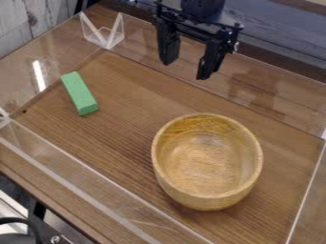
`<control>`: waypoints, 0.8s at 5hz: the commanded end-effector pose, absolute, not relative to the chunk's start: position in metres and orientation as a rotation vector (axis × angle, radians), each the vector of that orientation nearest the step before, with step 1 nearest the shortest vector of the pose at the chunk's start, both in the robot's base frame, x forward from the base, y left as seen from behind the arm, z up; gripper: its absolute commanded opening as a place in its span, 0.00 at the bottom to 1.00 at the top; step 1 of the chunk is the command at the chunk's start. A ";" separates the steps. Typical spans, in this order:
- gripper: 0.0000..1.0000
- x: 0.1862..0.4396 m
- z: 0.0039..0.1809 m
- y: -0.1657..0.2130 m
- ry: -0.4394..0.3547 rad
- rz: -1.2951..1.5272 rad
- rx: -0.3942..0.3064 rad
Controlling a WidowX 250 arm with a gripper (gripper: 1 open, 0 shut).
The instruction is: Put the green block in the brown bowl
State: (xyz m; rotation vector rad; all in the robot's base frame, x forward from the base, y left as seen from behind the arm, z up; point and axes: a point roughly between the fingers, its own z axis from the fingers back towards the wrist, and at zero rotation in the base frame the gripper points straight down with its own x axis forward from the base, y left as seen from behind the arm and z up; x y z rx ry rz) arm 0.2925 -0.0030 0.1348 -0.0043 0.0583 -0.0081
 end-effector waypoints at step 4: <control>1.00 0.266 0.106 0.098 0.023 0.337 -0.049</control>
